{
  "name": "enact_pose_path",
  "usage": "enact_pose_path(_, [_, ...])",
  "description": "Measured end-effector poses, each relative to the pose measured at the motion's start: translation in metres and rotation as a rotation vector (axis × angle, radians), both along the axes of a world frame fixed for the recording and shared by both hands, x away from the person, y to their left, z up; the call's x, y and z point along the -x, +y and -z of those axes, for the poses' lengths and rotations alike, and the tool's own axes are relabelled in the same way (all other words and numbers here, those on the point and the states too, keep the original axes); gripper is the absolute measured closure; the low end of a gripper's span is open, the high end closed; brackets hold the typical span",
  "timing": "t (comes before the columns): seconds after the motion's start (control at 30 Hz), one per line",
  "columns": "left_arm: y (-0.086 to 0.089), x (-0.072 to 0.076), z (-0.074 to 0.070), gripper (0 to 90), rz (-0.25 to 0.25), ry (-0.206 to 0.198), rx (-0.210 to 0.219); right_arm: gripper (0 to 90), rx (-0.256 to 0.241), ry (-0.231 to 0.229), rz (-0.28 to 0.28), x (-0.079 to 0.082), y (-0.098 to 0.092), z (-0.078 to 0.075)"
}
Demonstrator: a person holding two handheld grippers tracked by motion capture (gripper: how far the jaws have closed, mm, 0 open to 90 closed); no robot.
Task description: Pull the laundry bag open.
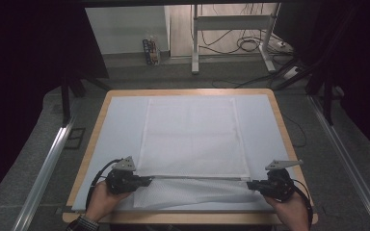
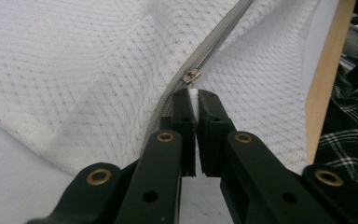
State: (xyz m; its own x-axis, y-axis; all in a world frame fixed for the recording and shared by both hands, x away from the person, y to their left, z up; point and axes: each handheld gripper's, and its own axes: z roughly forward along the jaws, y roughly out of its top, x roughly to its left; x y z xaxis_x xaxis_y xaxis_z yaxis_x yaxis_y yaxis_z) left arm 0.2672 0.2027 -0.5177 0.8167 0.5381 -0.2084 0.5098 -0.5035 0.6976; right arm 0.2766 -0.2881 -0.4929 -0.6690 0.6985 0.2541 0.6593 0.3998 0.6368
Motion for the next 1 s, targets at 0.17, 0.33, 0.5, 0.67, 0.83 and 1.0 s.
enact_pose_path(0.17, [0.005,0.003,0.001,87.2,-0.014,-0.007,-0.027,86.0,0.004,0.001,0.003,0.0,0.0,0.0])
enact_pose_path(0.33, [0.013,0.005,0.0,87.2,-0.03,-0.003,-0.019,86.0,0.003,0.003,-0.001,0.0,0.0,0.0])
enact_pose_path(0.5, [0.018,0.007,0.0,87.2,-0.043,-0.008,-0.025,85.9,0.006,0.006,-0.005,0.0,0.001,0.0])
enact_pose_path(0.67, [0.026,0.009,0.0,87.2,-0.061,-0.004,-0.017,85.9,-0.007,0.013,0.0,0.0,-0.001,0.001])
enact_pose_path(0.83, [0.028,0.01,0.0,87.2,-0.066,-0.005,-0.025,86.0,-0.005,0.012,0.001,0.0,-0.001,0.001])
enact_pose_path(1.0, [0.031,0.012,0.001,87.2,-0.07,0.0,-0.019,86.0,0.003,0.01,0.0,0.001,-0.001,0.001])
